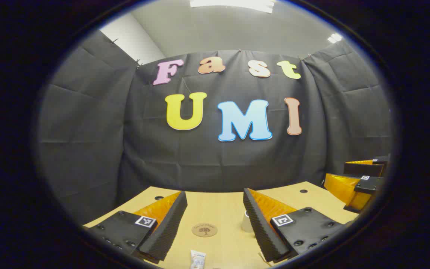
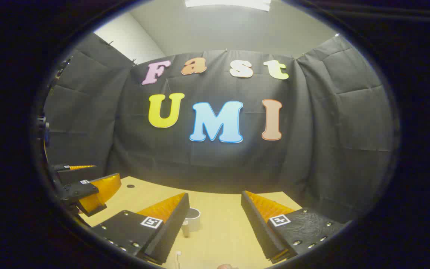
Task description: Put the toothbrush and toothpaste on the desktop into the cup, then pick up the cup and place it on the coaster on the desktop.
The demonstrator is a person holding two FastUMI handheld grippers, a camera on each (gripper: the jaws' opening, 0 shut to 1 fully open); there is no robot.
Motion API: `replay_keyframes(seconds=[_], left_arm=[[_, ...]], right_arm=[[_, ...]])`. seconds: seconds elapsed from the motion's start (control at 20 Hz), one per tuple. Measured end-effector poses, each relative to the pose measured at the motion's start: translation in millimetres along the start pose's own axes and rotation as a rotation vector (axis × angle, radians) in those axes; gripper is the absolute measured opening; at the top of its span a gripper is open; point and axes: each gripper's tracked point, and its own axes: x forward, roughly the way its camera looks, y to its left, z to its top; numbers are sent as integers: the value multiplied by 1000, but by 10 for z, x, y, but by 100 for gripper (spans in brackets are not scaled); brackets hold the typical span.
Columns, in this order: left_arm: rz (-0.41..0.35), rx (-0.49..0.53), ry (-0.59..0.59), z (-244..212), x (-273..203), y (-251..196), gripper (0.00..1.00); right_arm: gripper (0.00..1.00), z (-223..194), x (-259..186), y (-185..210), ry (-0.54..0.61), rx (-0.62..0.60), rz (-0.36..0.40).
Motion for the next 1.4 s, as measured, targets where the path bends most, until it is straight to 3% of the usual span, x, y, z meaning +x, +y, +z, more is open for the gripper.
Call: replay_keyframes(seconds=[0.75, 1.0, 1.1, 1.15, 1.4], left_arm=[[-60, -1, 11, 194, 175, 174, 94], [-103, 22, 128, -219, 296, 90, 99], [-116, -5, 215, -495, 321, 76, 95], [-119, -18, 251, -601, 319, 87, 99], [-89, -35, 411, -1111, 314, 208, 99]], right_arm=[[88, 81, 145, 421, -1, -89, 0], [88, -233, 200, 569, 118, -80, 57], [88, -409, 186, 617, 186, -70, 79], [88, -482, 188, 635, 215, -64, 85], [88, -878, 193, 743, 359, -66, 100]])
